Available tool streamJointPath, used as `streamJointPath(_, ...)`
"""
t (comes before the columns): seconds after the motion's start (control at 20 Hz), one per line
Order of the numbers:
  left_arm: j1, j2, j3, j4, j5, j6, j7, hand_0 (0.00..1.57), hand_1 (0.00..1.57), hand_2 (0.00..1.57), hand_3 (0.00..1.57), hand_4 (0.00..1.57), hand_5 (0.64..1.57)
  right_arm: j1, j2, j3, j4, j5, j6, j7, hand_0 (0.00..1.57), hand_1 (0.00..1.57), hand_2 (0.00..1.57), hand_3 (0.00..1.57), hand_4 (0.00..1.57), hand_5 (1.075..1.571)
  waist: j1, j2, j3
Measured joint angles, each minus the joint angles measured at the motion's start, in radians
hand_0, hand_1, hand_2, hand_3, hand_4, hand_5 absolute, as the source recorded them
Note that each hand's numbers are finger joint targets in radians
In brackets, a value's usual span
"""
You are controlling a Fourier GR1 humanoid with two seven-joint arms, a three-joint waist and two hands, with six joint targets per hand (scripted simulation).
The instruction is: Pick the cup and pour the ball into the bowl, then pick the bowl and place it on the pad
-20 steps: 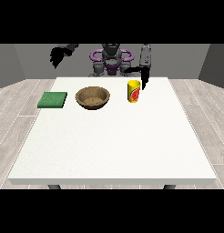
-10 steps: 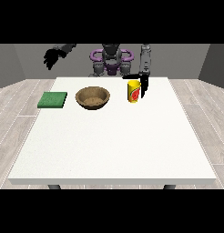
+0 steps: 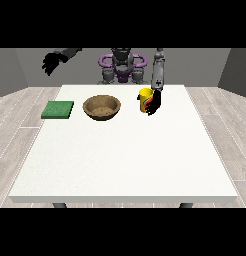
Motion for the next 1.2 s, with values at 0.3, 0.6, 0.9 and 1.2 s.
streamJointPath(0.3, -0.036, 0.022, 0.037, 0.078, -0.031, 0.119, -0.083, 1.28, 1.28, 1.57, 1.57, 1.41, 1.418, -0.019, -0.074, -0.059, -0.031, -0.089, 0.052, 0.069, 0.0, 0.0, 0.0, 0.15, 0.63, 1.566, -0.05, 0.01, 0.0044)
streamJointPath(0.6, -0.087, -0.009, -0.07, 0.083, -0.159, 0.252, 0.098, 1.29, 1.29, 1.57, 1.57, 1.41, 1.467, 0.001, -0.107, -0.098, 0.095, -0.106, 0.088, 0.08, 0.0, 0.0, 0.0, 0.31, 0.63, 1.563, -0.011, -0.114, 0.0023)
streamJointPath(0.9, -0.176, 0.009, -0.252, 0.122, -0.428, 0.432, 0.311, 1.37, 1.37, 1.57, 1.57, 1.45, 1.531, -0.01, -0.115, -0.103, 0.187, -0.101, 0.091, 0.093, 0.0, 0.0, 0.0, 0.19, 0.66, 1.563, 0.008, -0.198, 0.0052)
streamJointPath(1.2, -0.285, 0.007, -0.434, 0.231, -0.719, 0.513, 0.593, 1.35, 1.35, 1.57, 1.57, 1.44, 1.54, 0.0, -0.128, -0.108, 0.272, -0.096, 0.121, 0.087, 0.0, 0.0, 0.0, 0.07, 0.69, 1.559, 0.02, -0.266, 0.0052)
